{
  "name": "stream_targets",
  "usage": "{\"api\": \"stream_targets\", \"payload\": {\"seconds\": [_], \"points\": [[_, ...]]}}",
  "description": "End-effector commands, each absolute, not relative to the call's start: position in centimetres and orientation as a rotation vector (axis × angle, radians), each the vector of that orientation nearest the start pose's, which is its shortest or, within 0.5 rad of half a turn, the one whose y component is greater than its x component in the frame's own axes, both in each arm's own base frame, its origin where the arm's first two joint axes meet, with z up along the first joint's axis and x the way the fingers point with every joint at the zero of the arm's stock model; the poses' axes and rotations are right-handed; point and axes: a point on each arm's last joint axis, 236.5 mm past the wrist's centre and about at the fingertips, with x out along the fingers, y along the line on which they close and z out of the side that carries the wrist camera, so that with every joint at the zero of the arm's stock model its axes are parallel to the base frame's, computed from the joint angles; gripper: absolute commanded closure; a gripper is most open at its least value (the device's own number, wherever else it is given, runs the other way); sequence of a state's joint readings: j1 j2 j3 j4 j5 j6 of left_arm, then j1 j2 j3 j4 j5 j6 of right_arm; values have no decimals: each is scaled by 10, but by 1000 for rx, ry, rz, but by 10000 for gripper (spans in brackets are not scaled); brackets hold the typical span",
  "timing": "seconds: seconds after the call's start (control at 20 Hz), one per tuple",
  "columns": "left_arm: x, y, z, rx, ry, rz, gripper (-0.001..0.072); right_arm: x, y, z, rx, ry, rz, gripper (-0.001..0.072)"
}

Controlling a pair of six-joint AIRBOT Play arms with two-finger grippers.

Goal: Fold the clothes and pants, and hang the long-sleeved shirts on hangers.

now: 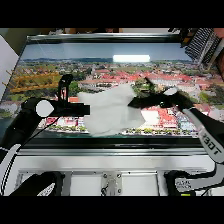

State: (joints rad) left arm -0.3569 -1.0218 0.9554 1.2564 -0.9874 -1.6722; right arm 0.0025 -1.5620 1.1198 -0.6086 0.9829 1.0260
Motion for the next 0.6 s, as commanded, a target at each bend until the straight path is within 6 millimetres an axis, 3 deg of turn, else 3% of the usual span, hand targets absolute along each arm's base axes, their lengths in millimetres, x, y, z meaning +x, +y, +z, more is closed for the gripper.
{"api": "stream_targets", "payload": {"seconds": [0.0,0.1,0.2,0.3,0.4,0.45,0.55], "points": [[319,-184,52,-200,1113,-409,685,463,-9,3,467,1024,223,687],[319,-184,52,-200,1113,-410,685,460,-96,28,534,918,42,687],[320,-185,52,-206,1113,-406,685,441,-169,42,608,836,-122,687],[320,-185,52,-222,1116,-396,685,416,-220,44,701,797,-246,687],[320,-185,52,-225,1117,-395,685,393,-248,38,803,792,-352,687],[320,-185,52,-235,1120,-388,685,382,-252,32,840,812,-385,687],[320,-185,52,-247,1122,-382,685,364,-241,14,854,909,-403,687]]}}
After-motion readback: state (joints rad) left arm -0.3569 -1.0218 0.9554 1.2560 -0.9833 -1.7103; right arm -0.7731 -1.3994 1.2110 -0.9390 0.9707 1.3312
